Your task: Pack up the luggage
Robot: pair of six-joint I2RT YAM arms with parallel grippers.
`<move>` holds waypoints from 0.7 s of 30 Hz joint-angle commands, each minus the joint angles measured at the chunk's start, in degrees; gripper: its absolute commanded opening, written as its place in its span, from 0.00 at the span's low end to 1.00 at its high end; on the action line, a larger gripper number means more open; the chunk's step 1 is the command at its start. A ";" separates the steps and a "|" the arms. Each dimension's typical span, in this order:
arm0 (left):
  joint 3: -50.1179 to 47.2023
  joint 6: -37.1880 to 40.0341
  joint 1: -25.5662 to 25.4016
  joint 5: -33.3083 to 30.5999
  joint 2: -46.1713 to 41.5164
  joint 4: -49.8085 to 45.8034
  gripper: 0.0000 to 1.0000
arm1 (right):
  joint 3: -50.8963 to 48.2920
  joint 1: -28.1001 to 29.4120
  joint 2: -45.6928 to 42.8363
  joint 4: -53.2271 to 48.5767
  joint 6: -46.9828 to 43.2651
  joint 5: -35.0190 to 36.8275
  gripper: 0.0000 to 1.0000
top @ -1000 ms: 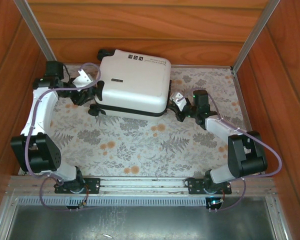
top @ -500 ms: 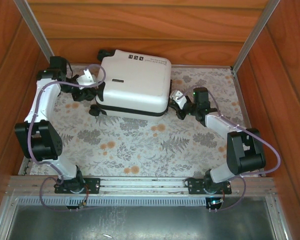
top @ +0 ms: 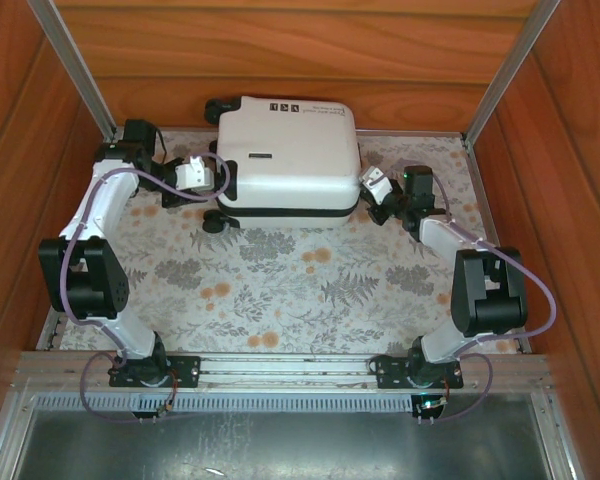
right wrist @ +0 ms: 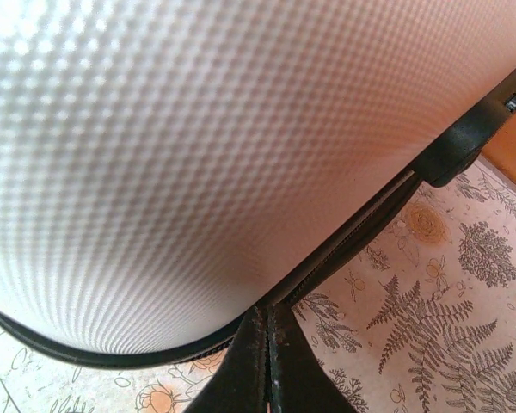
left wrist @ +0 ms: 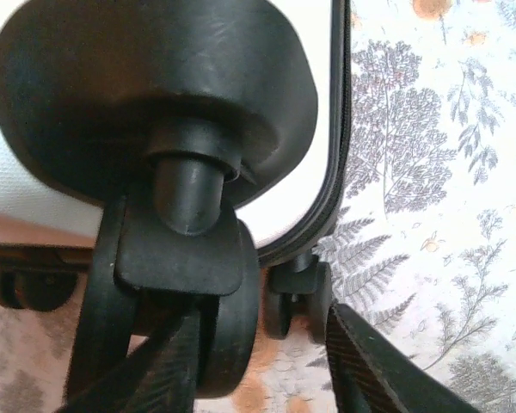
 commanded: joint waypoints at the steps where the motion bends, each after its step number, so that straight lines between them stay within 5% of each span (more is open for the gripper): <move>1: -0.28 -0.83 1.66 4.40 -1.93 -3.00 0.64 | -0.24 0.45 1.07 -3.64 -0.92 -4.46 0.00; 3: 0.36 -1.65 2.25 4.46 -3.40 -2.96 0.94 | -0.25 0.41 0.95 -3.78 -1.16 -4.64 0.00; 4: 0.89 -1.77 2.19 4.22 -3.86 -3.00 1.00 | -0.30 0.34 0.80 -3.78 -1.27 -4.57 0.00; 17: 6.05 -3.32 -1.90 -0.98 -1.32 -2.95 1.00 | -0.24 -0.25 -0.25 -3.56 -0.94 -3.19 0.00; 21: 8.01 -2.90 -2.39 -1.36 1.54 -3.04 0.93 | -0.20 -0.35 -0.44 -3.47 -0.89 -3.17 0.00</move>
